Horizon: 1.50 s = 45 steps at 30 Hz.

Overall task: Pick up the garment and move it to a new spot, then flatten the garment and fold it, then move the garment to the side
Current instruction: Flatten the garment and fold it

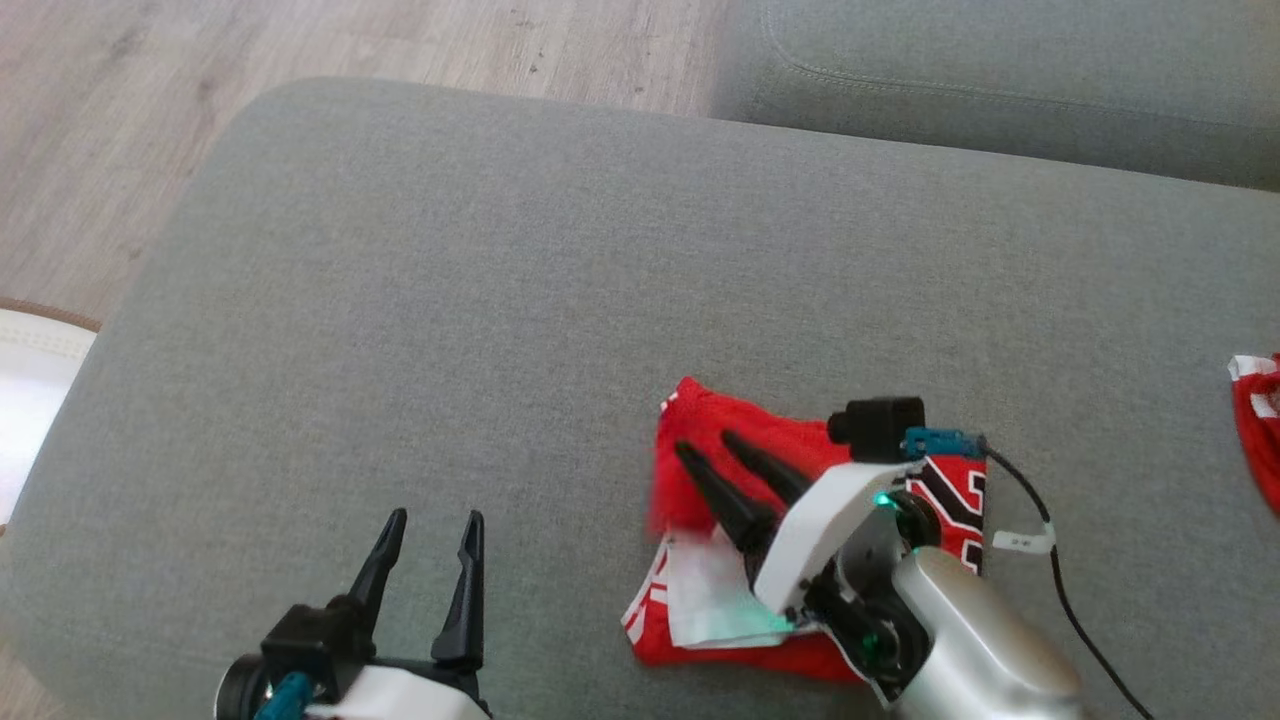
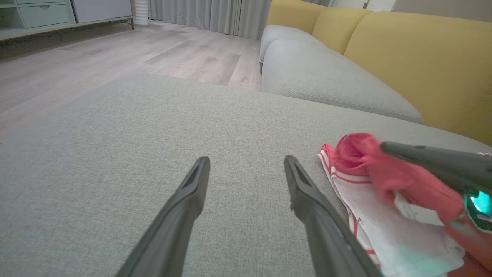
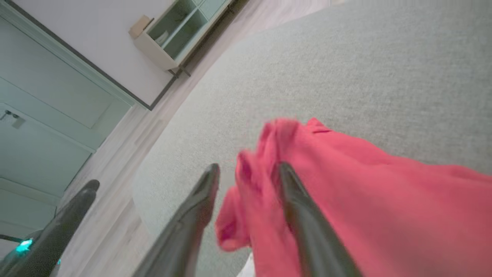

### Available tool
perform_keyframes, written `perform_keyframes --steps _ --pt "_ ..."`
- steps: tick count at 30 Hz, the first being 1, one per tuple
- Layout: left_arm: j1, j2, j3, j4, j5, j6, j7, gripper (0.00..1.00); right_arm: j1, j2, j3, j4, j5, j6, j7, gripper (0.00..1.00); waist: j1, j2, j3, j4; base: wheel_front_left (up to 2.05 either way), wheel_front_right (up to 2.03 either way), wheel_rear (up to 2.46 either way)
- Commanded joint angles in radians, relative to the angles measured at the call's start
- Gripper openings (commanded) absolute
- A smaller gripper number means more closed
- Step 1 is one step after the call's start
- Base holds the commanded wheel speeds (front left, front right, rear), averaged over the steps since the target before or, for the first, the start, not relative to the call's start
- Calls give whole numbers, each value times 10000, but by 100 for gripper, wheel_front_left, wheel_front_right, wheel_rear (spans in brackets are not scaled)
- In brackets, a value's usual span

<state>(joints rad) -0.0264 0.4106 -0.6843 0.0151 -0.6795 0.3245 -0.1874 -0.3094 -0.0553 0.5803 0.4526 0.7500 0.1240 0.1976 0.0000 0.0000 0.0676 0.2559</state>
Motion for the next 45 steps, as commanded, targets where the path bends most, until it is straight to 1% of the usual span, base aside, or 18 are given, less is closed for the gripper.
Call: perform_keyframes --steps 1,4,6,7,8,11,15,22,24,28,29,30,31,32,33,39,41,45 --pt "-554 65 268 -222 -31 -28 -120 100 -573 50 235 -222 297 67 -336 100 0 0 -11 -40 0 0 0" --pt "-544 48 257 -156 -60 -56 -144 100 -872 50 280 -41 287 67 -794 100 0 0 -31 -140 0 0 0" --pt "-535 37 242 -125 -65 -66 -159 100 -1095 51 177 46 -114 67 -1191 100 0 0 -53 -213 0 0 0" --pt "-531 20 230 -120 -69 -62 -171 100 -1301 51 -123 237 -1030 67 -1609 100 0 0 -73 -300 0 0 0" --pt "-530 17 222 -120 -66 -60 -175 100 -1373 51 -352 319 -1583 67 -1814 100 0 0 -85 -343 0 0 0" --pt "-548 3 173 -127 -39 -67 -181 100 -1309 51 -1095 275 -2682 67 -2191 100 0 0 -125 -462 0 0 0" --pt "-625 -29 121 -106 -8 -73 -174 100 -860 51 -1903 -186 -3862 67 -2296 100 0 0 -168 -611 0 0 0" --pt "-708 -112 54 -43 7 -82 -185 100 250 51 -2886 -1026 -4892 67 -2193 100 0 0 -273 -777 0 0 0" --pt "-683 -179 5 27 -11 -104 -214 100 827 51 -3092 -1446 -5249 67 -2201 100 0 0 -347 -852 0 0 0" --pt "-645 -225 -45 104 -24 -121 -243 100 1446 51 -2989 -1723 -5875 67 -2242 100 0 0 -385 -893 0 0 0" --pt "-647 -229 -53 116 -28 -130 -247 100 1559 51 -2870 -1713 -6016 67 -2230 73 0 0 -381 -890 0 0 0" --pt "-653 -232 -60 125 -31 -140 -250 100 1641 51 -2709 -1670 -6168 67 -2217 40 0 0 -372 -880 0 0 0" --pt "-662 -234 -68 134 -34 -149 -250 100 1697 51 -2500 -1590 -6307 67 -2183 23 0 0 -360 -867 0 0 0" --pt "-673 -232 -73 144 -36 -155 -248 100 1731 51 -2283 -1487 -6373 67 -2153 2 0 0 -345 -850 0 0 0" --pt "-685 -229 -72 153 -39 -157 -247 100 1735 51 -2067 -1365 -6374 67 -2135 0 0 0 -329 -829 0 0 0" --pt "-763 -199 -42 175 -50 -142 -247 100 1211 51 -736 -135 -6530 67 -2007 0 0 0 -199 -633 0 0 0" --pt "-811 -211 -46 188 -54 -146 -245 100 937 51 -67 587 -6423 67 -2041 0 0 0 -146 -493 0 0 0" --pt "-815 -201 -24 176 -67 -123 -263 100 711 51 795 1147 -6040 67 -2235 0 0 0 -92 -370 0 0 0"
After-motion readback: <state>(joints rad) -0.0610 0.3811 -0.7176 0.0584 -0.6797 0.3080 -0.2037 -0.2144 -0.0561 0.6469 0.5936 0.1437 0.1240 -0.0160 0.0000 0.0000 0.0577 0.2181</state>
